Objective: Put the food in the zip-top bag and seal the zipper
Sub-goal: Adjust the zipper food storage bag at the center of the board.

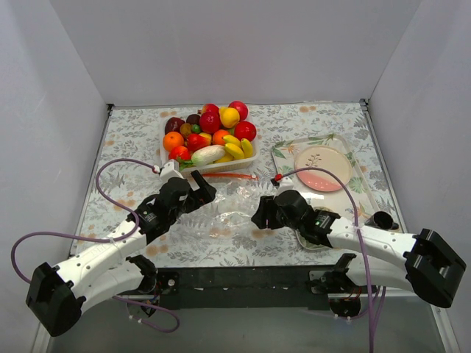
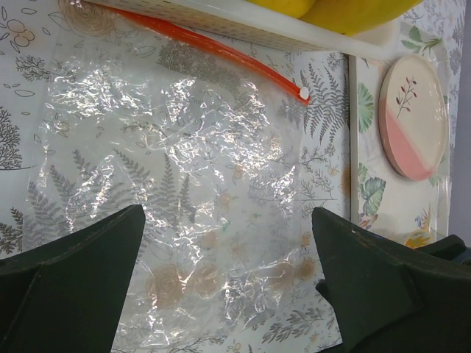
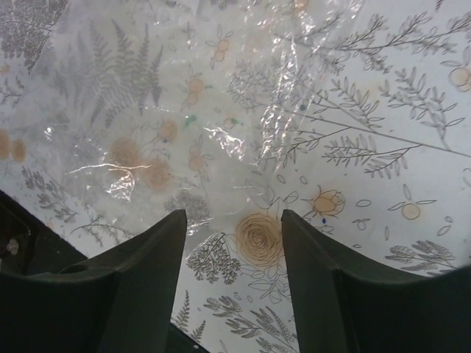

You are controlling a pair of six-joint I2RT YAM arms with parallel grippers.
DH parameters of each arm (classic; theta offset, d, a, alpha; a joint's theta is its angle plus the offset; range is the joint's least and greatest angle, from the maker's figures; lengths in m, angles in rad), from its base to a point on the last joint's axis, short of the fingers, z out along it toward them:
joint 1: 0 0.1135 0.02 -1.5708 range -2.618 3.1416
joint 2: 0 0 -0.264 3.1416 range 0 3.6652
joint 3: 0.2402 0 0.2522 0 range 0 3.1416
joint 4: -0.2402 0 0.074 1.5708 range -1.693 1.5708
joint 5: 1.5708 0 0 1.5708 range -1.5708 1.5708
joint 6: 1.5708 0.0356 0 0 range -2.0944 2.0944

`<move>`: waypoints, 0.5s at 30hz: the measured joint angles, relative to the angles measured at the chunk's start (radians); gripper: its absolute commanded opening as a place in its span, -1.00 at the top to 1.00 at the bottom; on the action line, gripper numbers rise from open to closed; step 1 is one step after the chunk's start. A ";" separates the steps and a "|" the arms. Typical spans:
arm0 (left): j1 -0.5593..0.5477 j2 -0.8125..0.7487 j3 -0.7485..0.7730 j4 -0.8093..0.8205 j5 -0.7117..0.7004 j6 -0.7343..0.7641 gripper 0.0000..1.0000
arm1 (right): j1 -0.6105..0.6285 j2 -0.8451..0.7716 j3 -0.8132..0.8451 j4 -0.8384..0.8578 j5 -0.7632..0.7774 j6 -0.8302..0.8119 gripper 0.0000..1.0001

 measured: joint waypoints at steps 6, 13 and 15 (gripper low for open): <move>0.002 0.000 0.000 0.000 0.001 0.000 -0.96 | 0.025 0.034 -0.003 0.040 -0.064 0.069 -0.34; 0.002 -0.008 0.000 -0.003 0.001 -0.007 -0.96 | 0.060 0.110 -0.066 0.134 -0.093 0.195 -0.43; 0.002 -0.010 0.000 -0.005 0.001 -0.007 -0.96 | 0.068 0.124 -0.083 0.148 -0.091 0.219 -0.44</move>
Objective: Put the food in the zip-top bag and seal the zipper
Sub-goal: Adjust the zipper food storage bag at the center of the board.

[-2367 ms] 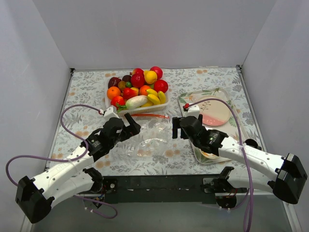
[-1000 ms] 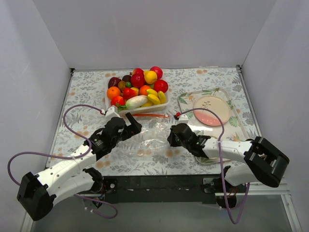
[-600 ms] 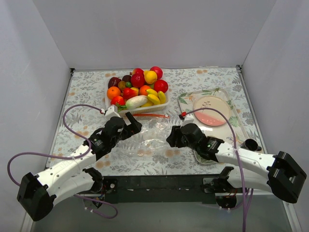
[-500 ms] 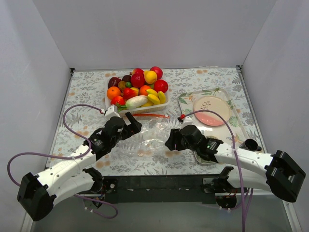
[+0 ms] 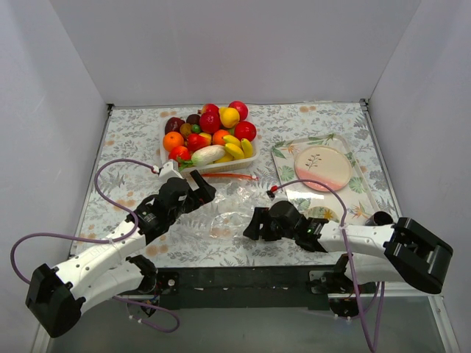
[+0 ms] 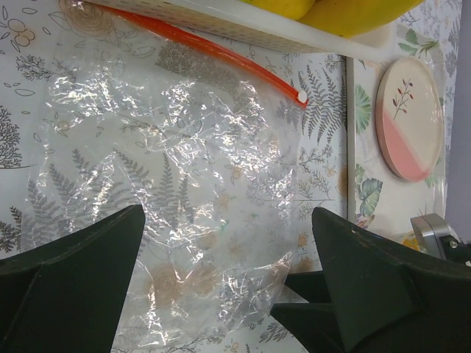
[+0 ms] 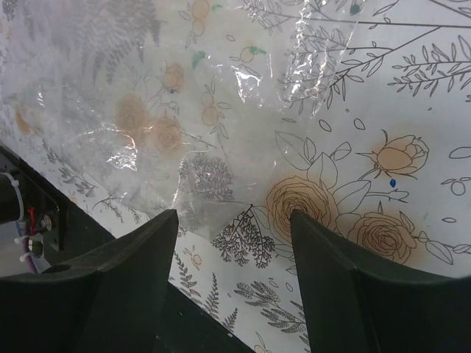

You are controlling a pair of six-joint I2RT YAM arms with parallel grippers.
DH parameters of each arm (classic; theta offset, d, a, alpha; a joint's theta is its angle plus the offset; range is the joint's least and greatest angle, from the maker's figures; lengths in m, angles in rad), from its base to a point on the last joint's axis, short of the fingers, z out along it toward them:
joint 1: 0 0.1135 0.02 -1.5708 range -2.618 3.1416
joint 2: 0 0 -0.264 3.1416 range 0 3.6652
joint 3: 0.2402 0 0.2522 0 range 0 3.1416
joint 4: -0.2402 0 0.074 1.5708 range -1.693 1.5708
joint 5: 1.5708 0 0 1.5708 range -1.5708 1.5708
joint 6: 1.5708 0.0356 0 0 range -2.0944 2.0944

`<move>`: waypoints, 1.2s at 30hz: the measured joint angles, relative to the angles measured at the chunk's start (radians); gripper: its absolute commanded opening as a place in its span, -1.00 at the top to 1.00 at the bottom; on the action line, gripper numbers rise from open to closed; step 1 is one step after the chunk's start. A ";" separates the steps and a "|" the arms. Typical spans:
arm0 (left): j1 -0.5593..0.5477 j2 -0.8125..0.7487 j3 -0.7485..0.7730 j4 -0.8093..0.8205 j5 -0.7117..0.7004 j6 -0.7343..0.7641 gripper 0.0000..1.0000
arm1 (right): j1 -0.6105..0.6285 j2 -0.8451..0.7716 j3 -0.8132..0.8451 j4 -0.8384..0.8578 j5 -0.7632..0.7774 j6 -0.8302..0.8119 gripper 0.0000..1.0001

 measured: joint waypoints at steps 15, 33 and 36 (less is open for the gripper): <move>0.001 0.000 0.000 0.000 -0.002 0.000 -0.96 | 0.003 0.043 -0.053 0.193 0.108 0.104 0.80; 0.007 0.033 -0.046 0.026 0.008 -0.019 -0.69 | -0.096 -0.119 0.320 -0.594 0.415 -0.354 0.97; 0.010 0.055 -0.071 0.033 0.003 -0.039 -0.52 | -0.096 -0.023 0.405 -0.683 0.468 -0.424 0.97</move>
